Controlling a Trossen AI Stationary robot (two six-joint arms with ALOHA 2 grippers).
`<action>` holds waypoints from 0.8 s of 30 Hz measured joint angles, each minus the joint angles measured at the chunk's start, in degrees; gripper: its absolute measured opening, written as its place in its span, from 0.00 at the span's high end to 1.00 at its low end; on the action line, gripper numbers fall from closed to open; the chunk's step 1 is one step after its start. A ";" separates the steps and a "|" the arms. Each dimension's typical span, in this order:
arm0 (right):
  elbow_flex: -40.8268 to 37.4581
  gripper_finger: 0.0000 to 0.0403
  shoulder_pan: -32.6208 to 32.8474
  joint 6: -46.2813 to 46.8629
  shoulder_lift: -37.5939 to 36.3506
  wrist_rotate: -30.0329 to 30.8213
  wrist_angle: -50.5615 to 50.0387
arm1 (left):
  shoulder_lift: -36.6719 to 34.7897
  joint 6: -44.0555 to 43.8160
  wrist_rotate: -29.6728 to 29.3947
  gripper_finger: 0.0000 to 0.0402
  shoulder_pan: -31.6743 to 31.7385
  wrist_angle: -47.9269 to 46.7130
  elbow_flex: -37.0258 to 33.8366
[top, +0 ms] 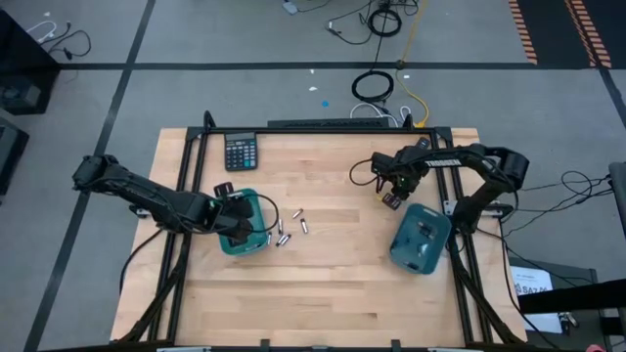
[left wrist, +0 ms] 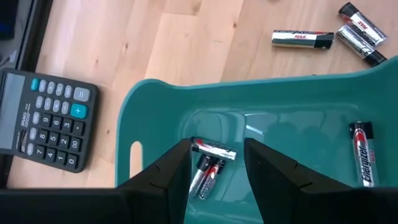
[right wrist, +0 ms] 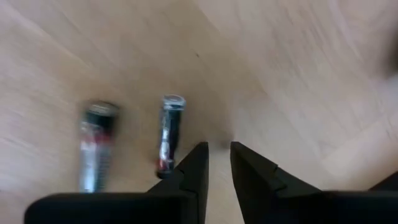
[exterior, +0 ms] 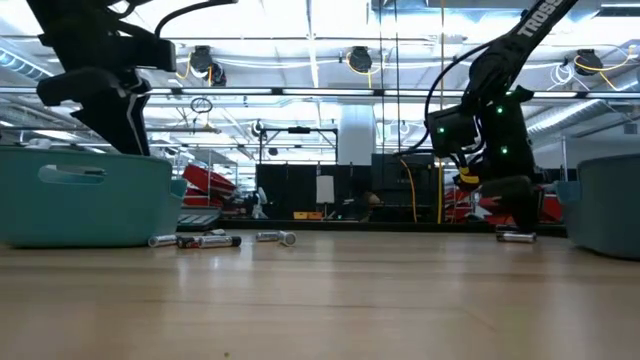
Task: Sort batteries
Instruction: Put the white battery into the left blue bin
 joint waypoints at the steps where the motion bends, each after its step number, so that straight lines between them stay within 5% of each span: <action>1: 0.00 0.85 0.00 -0.38 -0.01 0.07 0.02 | 0.00 0.09 0.00 0.61 0.00 0.01 0.00; 11: 0.70 0.85 1.28 -0.85 -1.60 -0.99 -0.24 | 0.00 0.51 0.02 0.61 0.01 2.75 0.00; 24: 0.96 0.85 6.49 -0.05 -0.70 -6.17 4.48 | 0.79 13.94 0.38 0.61 2.12 29.92 0.11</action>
